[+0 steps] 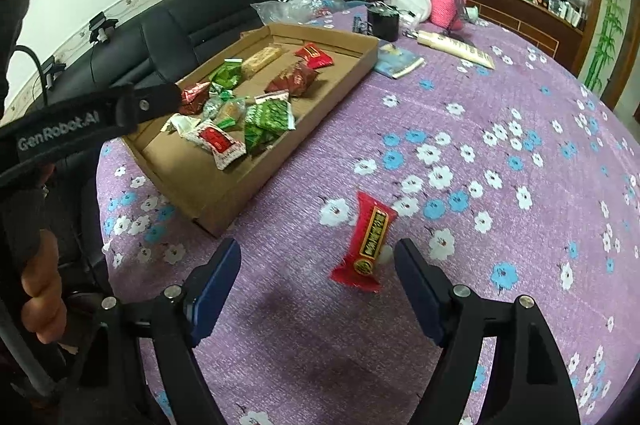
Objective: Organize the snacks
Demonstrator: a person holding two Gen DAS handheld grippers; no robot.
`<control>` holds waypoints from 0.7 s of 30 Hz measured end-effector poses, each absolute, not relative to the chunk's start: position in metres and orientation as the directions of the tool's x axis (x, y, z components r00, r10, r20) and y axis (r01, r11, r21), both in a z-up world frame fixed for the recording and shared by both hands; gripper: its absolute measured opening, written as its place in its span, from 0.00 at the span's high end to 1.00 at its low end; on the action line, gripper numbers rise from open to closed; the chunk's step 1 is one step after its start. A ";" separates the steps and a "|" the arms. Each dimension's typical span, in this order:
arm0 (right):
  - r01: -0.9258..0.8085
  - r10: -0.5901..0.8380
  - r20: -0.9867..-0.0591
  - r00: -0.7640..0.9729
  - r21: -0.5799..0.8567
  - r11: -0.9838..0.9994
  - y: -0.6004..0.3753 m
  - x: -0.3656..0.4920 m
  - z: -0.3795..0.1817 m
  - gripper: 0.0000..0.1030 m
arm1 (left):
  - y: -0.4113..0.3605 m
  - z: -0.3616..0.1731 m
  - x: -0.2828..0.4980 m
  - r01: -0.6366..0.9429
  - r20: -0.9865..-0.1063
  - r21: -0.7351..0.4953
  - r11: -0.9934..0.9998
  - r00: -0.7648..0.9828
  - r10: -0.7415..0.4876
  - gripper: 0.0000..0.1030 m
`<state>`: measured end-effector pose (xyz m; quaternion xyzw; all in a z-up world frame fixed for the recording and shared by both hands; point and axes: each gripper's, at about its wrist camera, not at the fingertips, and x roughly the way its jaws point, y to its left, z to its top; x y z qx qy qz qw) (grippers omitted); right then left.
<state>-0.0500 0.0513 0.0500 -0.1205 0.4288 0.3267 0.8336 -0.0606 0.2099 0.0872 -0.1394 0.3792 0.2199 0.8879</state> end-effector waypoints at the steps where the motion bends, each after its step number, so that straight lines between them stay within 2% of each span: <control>1: -0.651 0.443 -0.793 0.418 0.078 0.755 0.052 -0.050 0.051 0.23 | 0.210 0.087 -0.060 -0.497 -0.734 -0.077 0.864 0.615 0.288 0.14; 21: -0.656 0.443 -0.798 0.408 0.080 0.750 0.054 -0.052 0.051 0.22 | 0.208 0.086 -0.061 -0.488 -0.737 -0.042 0.872 0.604 0.303 0.14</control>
